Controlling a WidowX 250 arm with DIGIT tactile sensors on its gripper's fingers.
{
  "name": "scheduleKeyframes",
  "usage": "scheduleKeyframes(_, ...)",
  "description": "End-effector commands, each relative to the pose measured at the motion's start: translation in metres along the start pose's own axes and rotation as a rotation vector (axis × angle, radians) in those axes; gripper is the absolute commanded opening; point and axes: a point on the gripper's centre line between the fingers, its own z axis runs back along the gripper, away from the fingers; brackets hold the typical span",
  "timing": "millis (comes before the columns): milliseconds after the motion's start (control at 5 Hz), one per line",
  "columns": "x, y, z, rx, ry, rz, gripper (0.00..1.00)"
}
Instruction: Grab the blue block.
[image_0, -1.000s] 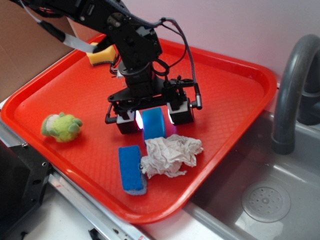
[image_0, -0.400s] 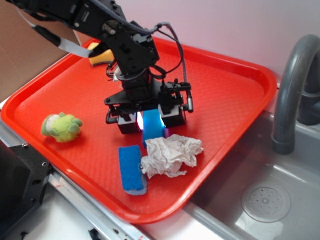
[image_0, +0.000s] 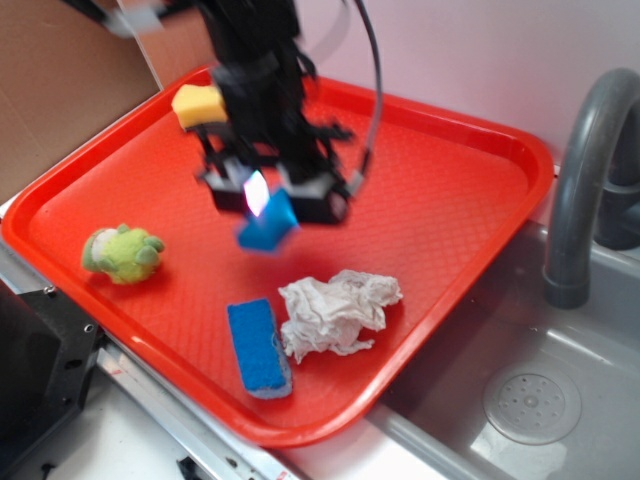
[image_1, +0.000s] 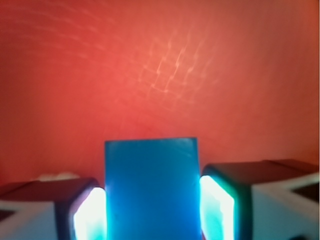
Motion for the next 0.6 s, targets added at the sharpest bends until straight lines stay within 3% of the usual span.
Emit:
scheduleKeyframes(0, -0.043, 0.011, 0.110, -0.012, -0.313, -0.191, 0.00)
scheduleKeyframes(200, -0.057, 0.017, 0.158, -0.110, -0.355, -0.137, 0.00)
scheduleKeyframes(400, -0.039, 0.030, 0.147, -0.148, -0.262, 0.013, 0.00)
